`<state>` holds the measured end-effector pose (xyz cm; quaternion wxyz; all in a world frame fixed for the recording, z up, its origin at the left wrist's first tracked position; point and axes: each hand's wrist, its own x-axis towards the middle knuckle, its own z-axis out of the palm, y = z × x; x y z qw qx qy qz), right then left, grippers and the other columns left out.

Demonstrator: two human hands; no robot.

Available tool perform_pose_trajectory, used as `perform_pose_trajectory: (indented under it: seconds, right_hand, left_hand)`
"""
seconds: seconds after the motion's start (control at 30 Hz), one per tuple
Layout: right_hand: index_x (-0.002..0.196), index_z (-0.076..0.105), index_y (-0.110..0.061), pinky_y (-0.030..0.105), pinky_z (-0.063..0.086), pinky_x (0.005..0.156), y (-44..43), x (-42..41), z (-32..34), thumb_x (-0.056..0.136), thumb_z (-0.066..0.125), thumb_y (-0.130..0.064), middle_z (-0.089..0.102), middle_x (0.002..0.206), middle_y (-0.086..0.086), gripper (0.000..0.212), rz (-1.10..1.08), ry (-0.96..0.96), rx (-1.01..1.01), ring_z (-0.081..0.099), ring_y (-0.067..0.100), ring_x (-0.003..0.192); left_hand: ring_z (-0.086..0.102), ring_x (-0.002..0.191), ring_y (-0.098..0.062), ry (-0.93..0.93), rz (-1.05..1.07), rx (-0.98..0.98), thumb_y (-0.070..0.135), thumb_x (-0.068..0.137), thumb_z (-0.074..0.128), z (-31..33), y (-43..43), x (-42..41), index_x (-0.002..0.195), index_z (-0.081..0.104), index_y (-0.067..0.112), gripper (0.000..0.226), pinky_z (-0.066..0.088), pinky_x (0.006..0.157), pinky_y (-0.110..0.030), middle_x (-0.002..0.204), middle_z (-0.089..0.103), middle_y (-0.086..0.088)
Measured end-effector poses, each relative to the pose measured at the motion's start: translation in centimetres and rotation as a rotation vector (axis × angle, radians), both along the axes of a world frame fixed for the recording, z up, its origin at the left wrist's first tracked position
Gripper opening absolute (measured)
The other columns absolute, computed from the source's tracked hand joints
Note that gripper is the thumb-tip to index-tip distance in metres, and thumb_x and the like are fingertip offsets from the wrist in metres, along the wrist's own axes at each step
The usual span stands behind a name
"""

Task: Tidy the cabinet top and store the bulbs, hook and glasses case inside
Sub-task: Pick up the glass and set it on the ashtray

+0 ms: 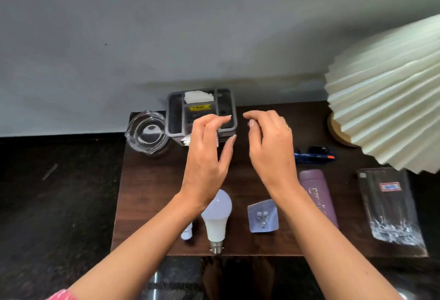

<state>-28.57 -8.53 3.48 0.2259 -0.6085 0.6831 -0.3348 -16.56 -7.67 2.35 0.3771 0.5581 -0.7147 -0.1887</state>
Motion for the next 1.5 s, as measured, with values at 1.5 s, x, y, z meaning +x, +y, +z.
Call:
perform_pose_trajectory:
  seconds: [1.5]
  right_hand:
    - [0.138,0.031,-0.012,0.048,0.03,0.109,13.0,-18.4,-2.6,0.088,0.04,-0.048,0.042,0.139,0.014,0.062,-0.519,-0.196,0.504,0.037,0.03,0.13]
  left_hand:
    - [0.049,0.125,-0.023,0.155,-0.256,0.975,0.055,0.083,0.034,-2.8,7.9,-22.3,0.143,0.022,0.025,0.069,0.039,0.106,-0.043,0.136,0.05,-0.009]
